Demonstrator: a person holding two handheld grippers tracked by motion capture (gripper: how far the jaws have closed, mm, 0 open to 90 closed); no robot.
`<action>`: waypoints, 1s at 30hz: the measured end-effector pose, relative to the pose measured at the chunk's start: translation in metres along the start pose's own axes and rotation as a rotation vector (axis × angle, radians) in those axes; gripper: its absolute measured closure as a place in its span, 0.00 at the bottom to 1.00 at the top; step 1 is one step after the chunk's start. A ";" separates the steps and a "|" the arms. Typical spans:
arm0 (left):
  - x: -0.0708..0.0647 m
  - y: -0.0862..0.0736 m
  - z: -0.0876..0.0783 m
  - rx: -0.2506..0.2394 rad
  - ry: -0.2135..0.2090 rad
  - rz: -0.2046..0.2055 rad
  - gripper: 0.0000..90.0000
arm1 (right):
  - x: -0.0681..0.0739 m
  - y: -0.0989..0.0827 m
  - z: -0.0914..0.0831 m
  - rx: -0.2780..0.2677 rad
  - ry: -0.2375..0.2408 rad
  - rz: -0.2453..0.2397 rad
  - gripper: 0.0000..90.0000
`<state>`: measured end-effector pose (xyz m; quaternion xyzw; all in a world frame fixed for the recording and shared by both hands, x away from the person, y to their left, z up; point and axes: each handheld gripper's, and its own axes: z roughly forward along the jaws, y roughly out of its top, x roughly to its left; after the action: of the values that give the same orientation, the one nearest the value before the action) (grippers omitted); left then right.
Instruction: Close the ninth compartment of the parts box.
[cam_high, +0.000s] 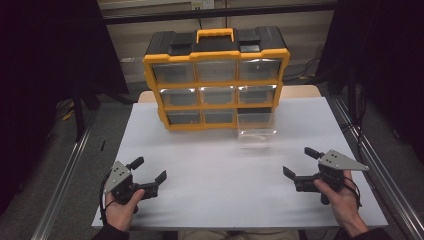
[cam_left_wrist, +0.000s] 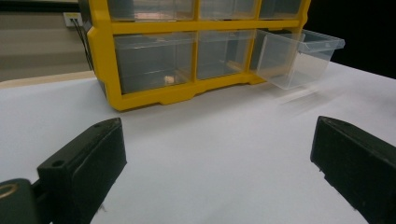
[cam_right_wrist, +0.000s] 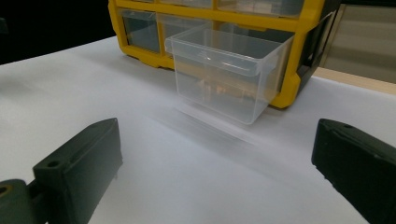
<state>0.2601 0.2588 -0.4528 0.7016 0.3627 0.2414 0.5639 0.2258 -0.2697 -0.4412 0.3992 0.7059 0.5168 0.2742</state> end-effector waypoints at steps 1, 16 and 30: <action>0.000 0.000 0.000 -0.001 0.001 -0.003 0.03 | 0.000 0.001 0.002 -0.003 0.004 -0.007 0.01; -0.001 0.000 0.000 -0.006 -0.006 0.003 0.03 | 0.009 0.009 0.025 -0.011 0.035 -0.005 0.01; 0.000 0.000 0.000 0.002 -0.001 0.003 0.03 | 0.011 0.017 0.043 -0.022 0.053 0.003 0.03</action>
<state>0.2604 0.2592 -0.4527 0.7026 0.3617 0.2416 0.5632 0.2594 -0.2362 -0.4382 0.3833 0.7066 0.5353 0.2594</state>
